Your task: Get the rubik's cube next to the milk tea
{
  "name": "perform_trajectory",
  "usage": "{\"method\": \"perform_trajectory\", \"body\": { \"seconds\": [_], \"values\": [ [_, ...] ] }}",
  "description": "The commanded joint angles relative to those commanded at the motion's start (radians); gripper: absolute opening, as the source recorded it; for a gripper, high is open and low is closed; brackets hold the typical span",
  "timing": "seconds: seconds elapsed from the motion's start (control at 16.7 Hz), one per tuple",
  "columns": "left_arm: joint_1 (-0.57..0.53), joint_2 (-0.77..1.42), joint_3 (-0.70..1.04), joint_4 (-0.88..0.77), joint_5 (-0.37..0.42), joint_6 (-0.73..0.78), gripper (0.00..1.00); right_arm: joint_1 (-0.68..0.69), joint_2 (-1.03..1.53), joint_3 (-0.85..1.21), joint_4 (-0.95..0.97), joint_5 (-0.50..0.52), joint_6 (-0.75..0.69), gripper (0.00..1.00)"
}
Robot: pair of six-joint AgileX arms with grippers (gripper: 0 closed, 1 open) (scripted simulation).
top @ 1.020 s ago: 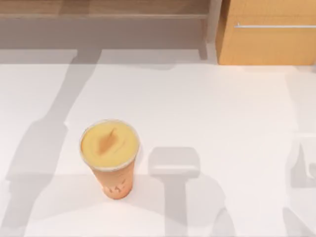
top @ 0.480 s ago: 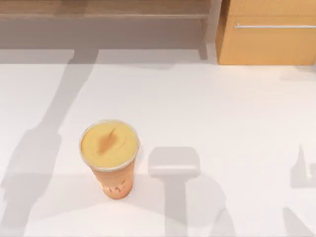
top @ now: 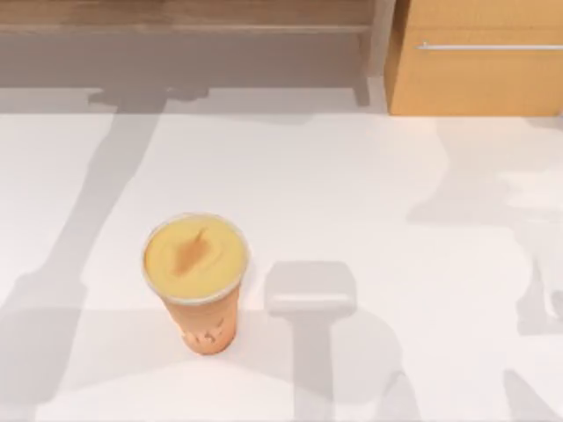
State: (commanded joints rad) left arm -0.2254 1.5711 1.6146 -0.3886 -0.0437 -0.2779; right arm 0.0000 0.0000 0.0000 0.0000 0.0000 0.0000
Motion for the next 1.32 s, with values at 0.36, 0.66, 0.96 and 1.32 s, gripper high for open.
{"method": "perform_trajectory", "body": {
  "seconds": [0.36,0.66,0.96,1.32],
  "values": [
    [0.053,0.002,-0.446,-0.475,0.011,0.043,0.00,0.000,0.000,0.000,0.000,0.000,0.000,1.00],
    [0.044,0.024,-0.587,-0.613,0.037,0.119,0.00,0.000,0.000,0.000,0.000,0.000,0.000,1.00],
    [0.046,0.023,-0.587,-0.612,0.033,0.120,0.00,0.000,0.000,0.000,0.000,0.000,0.000,1.00],
    [0.092,0.029,-0.622,-0.613,-0.080,0.162,0.00,0.000,0.000,0.000,0.000,0.000,0.000,1.00]
  ]
}}
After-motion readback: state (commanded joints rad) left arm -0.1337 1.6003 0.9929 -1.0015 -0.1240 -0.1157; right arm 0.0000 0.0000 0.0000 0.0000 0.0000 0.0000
